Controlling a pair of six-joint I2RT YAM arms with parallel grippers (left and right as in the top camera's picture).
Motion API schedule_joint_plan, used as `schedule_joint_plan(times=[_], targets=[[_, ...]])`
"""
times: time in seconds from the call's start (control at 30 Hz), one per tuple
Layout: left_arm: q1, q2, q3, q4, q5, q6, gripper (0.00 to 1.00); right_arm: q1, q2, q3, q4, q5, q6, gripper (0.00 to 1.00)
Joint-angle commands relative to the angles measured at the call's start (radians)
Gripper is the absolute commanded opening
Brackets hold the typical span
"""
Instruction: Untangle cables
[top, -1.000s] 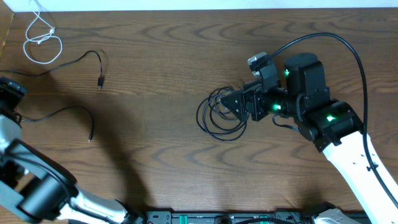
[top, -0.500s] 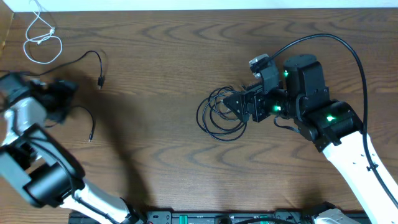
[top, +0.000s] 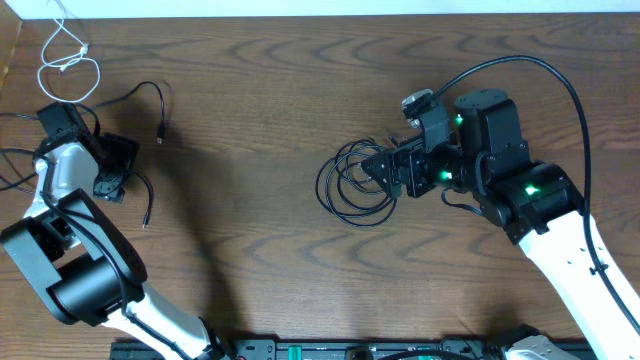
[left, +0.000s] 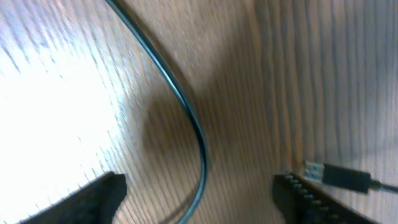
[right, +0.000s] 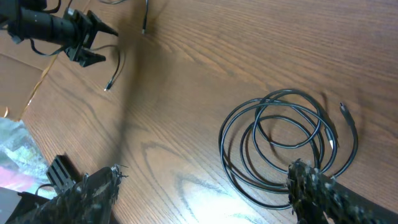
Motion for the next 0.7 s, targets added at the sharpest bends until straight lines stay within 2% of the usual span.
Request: schedule_joint_plan(times=[0.0,0.07,0.2,0.27,0.3,0.4,0.47,0.57,0.67], targets=[[-0.011,0.045,-0.008,0.001,-0.056,-0.024,0.75,0.003,0.008,0.002,-0.002,0.012,-0.014,0.85],[-0.025,0.063,-0.008,0.006,-0.056,-0.024,0.74,0.003,0.008,0.002,-0.002,0.012,-0.014,0.85],[-0.053,0.088,-0.008,0.055,-0.056,-0.024,0.62,0.004,0.009,0.002,-0.003,0.011,-0.014,0.85],[-0.056,0.089,-0.008,0.077,-0.056,-0.024,0.51,0.004,0.009,0.002,-0.007,0.011,-0.014,0.85],[-0.056,0.089,-0.008,0.085,-0.055,-0.024,0.42,0.004,0.009,0.002,-0.010,0.011,-0.014,0.85],[-0.056,0.090,-0.008,0.099,-0.056,-0.025,0.22,0.004,0.009,0.002,-0.014,0.011,-0.014,0.85],[-0.055,0.090,-0.008,0.099,-0.055,-0.038,0.19,0.004,0.009,0.002,-0.013,0.011,-0.014,0.85],[-0.053,0.089,-0.006,0.100,-0.047,-0.114,0.07,0.004,0.009,0.002,-0.013,0.011,-0.014,0.85],[-0.040,0.089,0.008,0.114,0.039,-0.126,0.08,0.004,0.009,0.002,-0.018,0.011,-0.014,0.85]])
